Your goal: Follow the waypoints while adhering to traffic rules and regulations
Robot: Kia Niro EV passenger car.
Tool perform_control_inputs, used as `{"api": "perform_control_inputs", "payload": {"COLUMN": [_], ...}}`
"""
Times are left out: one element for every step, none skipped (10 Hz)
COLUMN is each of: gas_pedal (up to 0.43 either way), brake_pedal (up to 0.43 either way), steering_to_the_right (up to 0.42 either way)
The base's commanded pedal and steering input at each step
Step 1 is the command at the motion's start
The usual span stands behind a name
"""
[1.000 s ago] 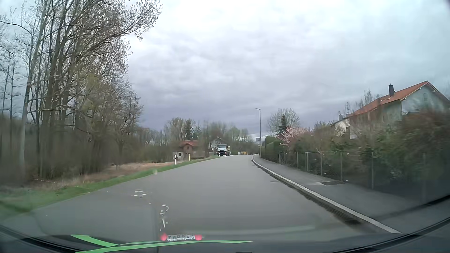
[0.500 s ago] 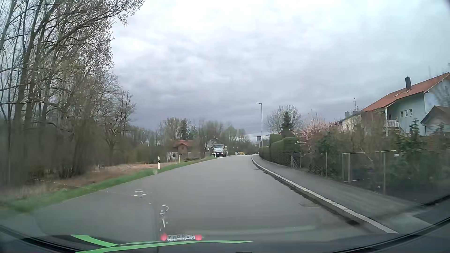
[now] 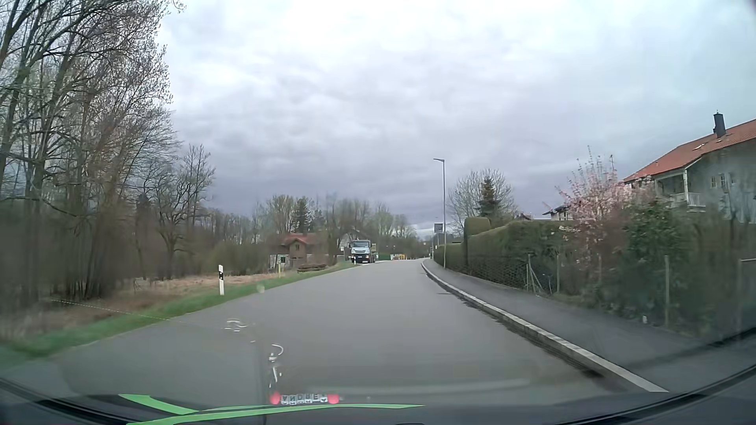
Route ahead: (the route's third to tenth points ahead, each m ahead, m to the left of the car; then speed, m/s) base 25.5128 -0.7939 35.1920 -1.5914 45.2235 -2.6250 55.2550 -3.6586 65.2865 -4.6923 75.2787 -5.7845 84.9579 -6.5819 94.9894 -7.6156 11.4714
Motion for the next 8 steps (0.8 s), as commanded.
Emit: {"api": "perform_control_inputs", "payload": {"gas_pedal": [0.047,0.047,0.047,0.047,0.047,0.047,0.047,0.047], "brake_pedal": [0.0,0.0,0.0,0.0,0.0,0.0,0.0,0.0], "steering_to_the_right": [0.009,0.009,0.009,0.009,0.009,0.009,0.009,0.009]}}
